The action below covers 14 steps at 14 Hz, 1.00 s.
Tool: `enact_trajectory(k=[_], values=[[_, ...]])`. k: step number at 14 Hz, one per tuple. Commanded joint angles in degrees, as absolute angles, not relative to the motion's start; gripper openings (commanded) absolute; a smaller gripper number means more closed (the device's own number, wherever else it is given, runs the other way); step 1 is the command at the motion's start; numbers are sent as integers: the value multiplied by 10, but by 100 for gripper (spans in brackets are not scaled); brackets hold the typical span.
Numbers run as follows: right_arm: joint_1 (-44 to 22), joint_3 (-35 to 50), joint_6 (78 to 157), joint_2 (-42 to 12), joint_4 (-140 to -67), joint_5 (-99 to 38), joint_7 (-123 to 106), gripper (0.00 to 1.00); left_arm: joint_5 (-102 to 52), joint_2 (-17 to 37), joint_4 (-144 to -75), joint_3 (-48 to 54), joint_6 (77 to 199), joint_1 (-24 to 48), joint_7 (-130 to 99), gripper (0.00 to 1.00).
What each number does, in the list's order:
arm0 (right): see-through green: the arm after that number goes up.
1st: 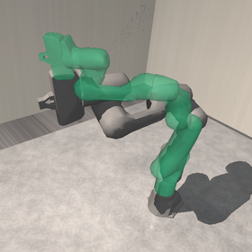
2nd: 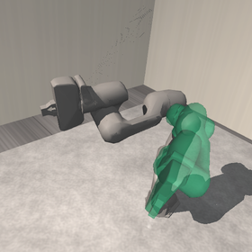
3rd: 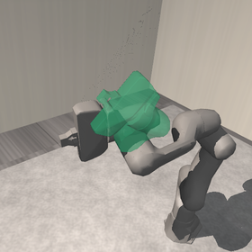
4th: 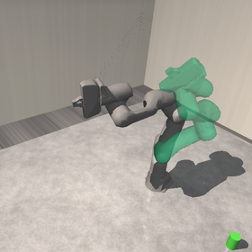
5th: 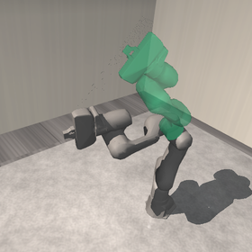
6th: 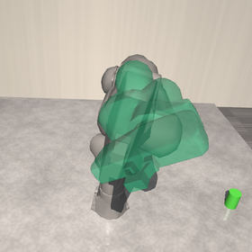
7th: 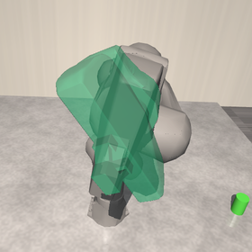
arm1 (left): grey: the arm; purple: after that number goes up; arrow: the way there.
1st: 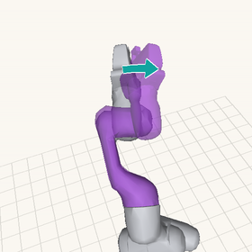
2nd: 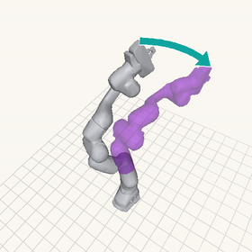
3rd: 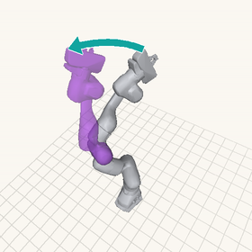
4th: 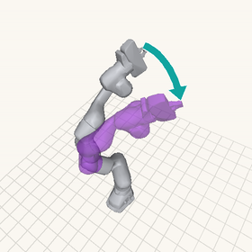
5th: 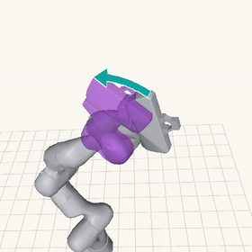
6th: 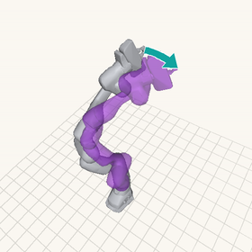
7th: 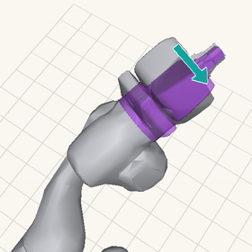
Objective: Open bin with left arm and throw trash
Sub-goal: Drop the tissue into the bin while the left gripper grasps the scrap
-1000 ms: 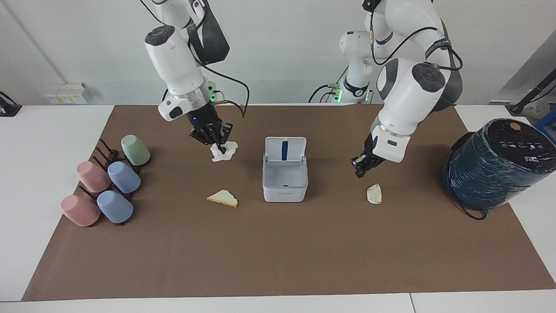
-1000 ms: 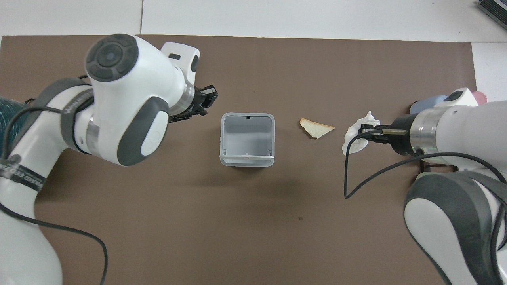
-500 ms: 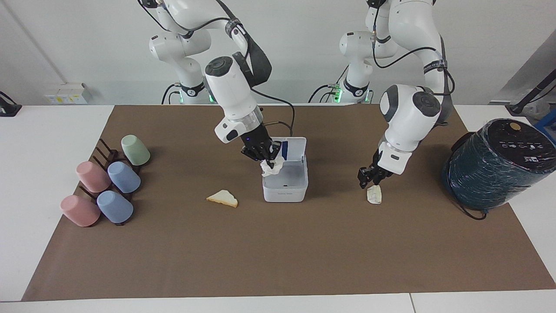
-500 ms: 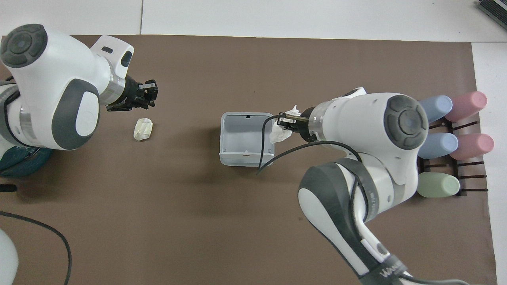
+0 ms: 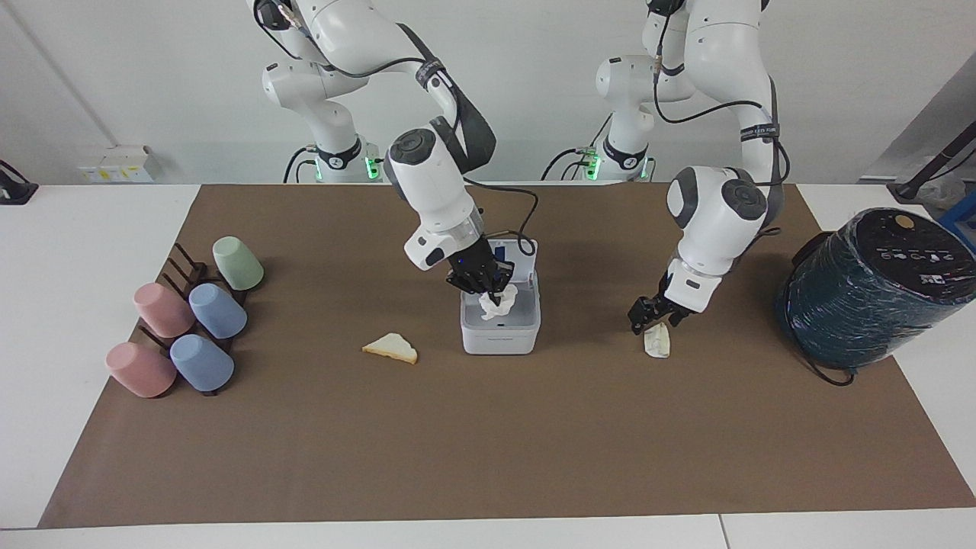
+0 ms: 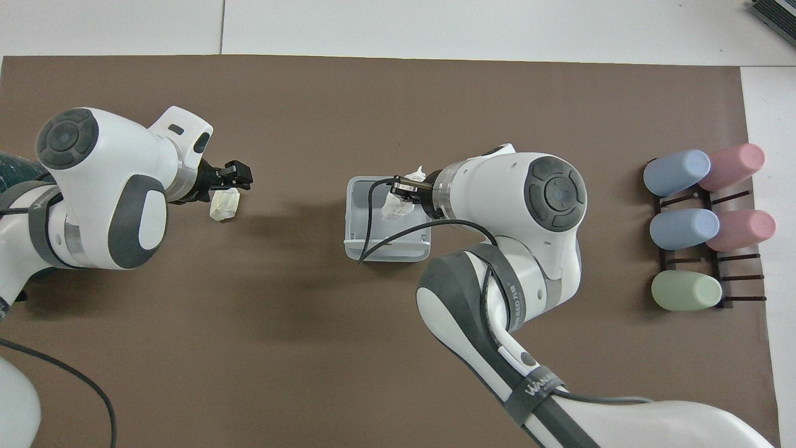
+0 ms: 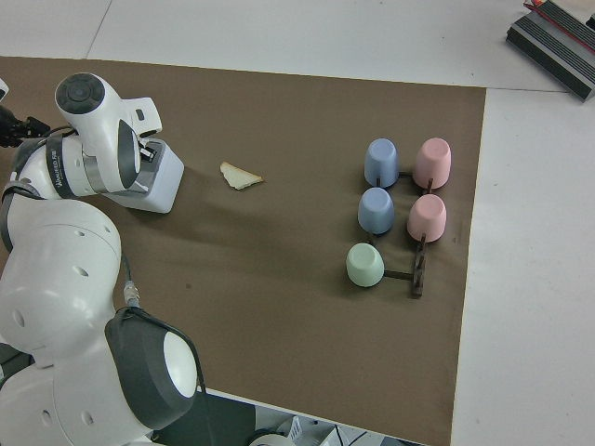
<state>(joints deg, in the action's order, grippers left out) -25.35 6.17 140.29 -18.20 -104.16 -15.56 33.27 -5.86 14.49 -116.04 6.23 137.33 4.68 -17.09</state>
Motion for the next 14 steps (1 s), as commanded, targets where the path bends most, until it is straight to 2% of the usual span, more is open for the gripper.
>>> enact_trajectory(k=[1,2,3,4,6,8,10,13,14], values=[[-253,62,1406,-192,-1034,-171,329,33,-55,160,-1171,64,1413,41,-162,93],[-252,62,1406,-192,-1034,-171,329,55,-54,164,-1171,63,1419,41,-161,93],[-252,62,1406,-192,-1033,-171,330,87,-54,166,-1172,63,1421,41,-157,93],[-253,62,1407,-192,-1031,-171,330,100,-54,165,-1177,62,1421,41,-149,92],[-253,62,1407,-191,-1030,-171,330,100,-53,164,-1189,60,1421,42,-146,87],[-251,62,1398,-178,-1029,-171,335,100,-53,163,-1192,60,1421,42,-130,72],[-243,60,1385,-149,-1028,-173,336,100,-53,163,-1191,60,1420,42,-128,49],[-208,54,1354,-108,-1029,-163,326,100,-53,164,-1187,60,1419,41,-127,6],[-195,53,1337,-100,-1029,-158,308,100,-53,165,-1184,59,1419,41,-127,0]])
